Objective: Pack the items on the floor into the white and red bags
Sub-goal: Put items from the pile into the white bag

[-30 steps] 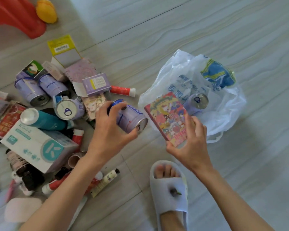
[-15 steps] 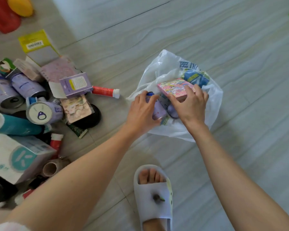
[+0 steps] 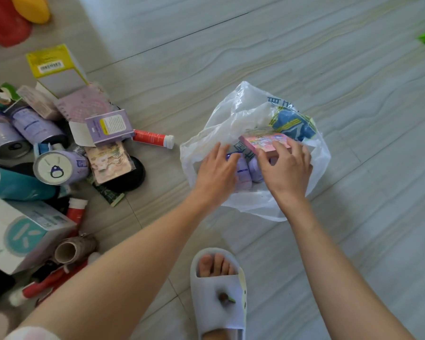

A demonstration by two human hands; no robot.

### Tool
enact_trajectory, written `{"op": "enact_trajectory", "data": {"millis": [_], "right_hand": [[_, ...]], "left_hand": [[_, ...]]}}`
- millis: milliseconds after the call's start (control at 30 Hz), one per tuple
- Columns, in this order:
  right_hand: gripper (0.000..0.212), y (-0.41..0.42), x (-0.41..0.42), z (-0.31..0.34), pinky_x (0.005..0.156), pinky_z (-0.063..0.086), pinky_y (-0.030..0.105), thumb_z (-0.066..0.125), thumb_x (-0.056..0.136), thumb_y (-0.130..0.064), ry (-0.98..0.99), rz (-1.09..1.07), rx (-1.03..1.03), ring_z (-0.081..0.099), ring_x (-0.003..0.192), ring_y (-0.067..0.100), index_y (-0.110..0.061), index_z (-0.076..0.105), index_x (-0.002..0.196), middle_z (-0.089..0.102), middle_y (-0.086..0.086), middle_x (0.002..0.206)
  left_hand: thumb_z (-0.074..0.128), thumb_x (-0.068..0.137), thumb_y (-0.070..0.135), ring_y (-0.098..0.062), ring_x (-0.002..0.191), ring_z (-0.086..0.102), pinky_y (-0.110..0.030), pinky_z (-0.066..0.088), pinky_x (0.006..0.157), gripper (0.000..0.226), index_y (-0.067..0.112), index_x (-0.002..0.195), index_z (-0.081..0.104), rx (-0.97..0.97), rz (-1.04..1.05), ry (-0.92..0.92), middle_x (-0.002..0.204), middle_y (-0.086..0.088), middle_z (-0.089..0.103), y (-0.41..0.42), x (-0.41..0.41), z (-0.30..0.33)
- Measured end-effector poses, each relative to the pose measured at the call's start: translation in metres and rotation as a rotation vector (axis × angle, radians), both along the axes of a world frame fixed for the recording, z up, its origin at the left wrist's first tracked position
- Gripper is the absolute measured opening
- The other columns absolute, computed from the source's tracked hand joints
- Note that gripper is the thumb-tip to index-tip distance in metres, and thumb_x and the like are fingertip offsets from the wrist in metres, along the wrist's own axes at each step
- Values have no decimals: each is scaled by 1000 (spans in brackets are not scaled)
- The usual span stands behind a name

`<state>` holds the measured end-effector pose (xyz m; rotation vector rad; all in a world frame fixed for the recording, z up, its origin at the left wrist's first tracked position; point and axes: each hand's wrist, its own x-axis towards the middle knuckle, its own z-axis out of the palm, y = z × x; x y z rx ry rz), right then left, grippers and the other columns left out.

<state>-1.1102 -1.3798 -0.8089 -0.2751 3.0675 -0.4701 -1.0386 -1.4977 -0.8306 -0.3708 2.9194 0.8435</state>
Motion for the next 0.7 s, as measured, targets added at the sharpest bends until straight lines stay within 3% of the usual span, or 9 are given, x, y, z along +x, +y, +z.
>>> {"op": "enact_trajectory", "data": {"millis": [67, 133, 200, 267, 367, 433, 533, 600, 700], "right_hand": [[49, 1, 3, -6, 107, 25, 45, 49, 90, -45, -38, 37, 32, 19, 141, 30, -20, 49, 132, 37, 7, 146], [53, 1, 8, -12, 113, 17, 45, 45, 93, -40, -71, 90, 54, 11, 143, 30, -19, 37, 141, 27, 11, 152], [59, -3, 13, -16, 116, 9, 44, 42, 95, -38, -117, 155, 82, 3, 145, 30, -18, 23, 146, 13, 13, 156], [63, -7, 14, -18, 117, 5, 44, 39, 95, -40, -168, 209, 124, -4, 145, 29, -19, 13, 149, 2, 12, 157], [68, -10, 14, -15, 116, 2, 45, 36, 95, -43, -223, 247, 213, -9, 144, 28, -20, 2, 149, -7, 10, 157], [69, -11, 14, -13, 115, -1, 46, 35, 95, -45, -249, 257, 266, -12, 144, 27, -21, -3, 149, -11, 9, 157], [70, -12, 12, -9, 115, -4, 49, 32, 95, -48, -273, 267, 313, -11, 144, 28, -21, -6, 148, -12, 9, 157], [70, -15, 17, -8, 115, -4, 50, 32, 95, -47, -256, 260, 289, -6, 145, 28, -19, -4, 149, -8, 10, 157], [66, -27, 49, -7, 116, 8, 47, 32, 92, -42, -103, 328, 74, 15, 144, 27, -7, 21, 146, 17, 14, 155]], "left_hand": [[64, 71, 4, -36, 135, 30, -43, 29, 104, 54, 11, 124, 52, -194, 12, 29, 142, -18, 38, -15, 3, -1], [66, 70, 4, -36, 127, 41, -44, 36, 99, 56, 14, 123, 52, -256, 100, 68, 138, -17, 43, -33, 8, -1], [58, 82, 9, -33, 124, 41, -43, 35, 98, 59, 16, 136, 37, -114, 167, -56, 141, -12, 40, -46, 11, -1], [54, 88, 17, -33, 115, 48, -41, 38, 92, 55, 17, 139, 32, -9, 243, -196, 129, -12, 52, -51, 9, 2], [49, 91, 16, -36, 94, 56, -37, 42, 78, 24, 9, 112, 59, 31, 375, -139, 103, -15, 64, -47, 2, 11], [47, 91, 15, -33, 85, 57, -37, 44, 70, 18, 6, 96, 61, 133, 464, -37, 90, -11, 63, -46, 2, 16], [51, 89, 13, -28, 77, 56, -37, 45, 67, 9, 6, 90, 58, 231, 574, 140, 81, -6, 58, -57, 11, 25], [54, 89, 14, -24, 78, 57, -38, 49, 71, 9, 8, 95, 57, 250, 535, 168, 88, -6, 60, -67, 26, 27], [58, 88, 19, -21, 99, 54, -39, 47, 86, 28, 12, 114, 54, 205, 373, 61, 112, -7, 56, -75, 70, 23]]}}
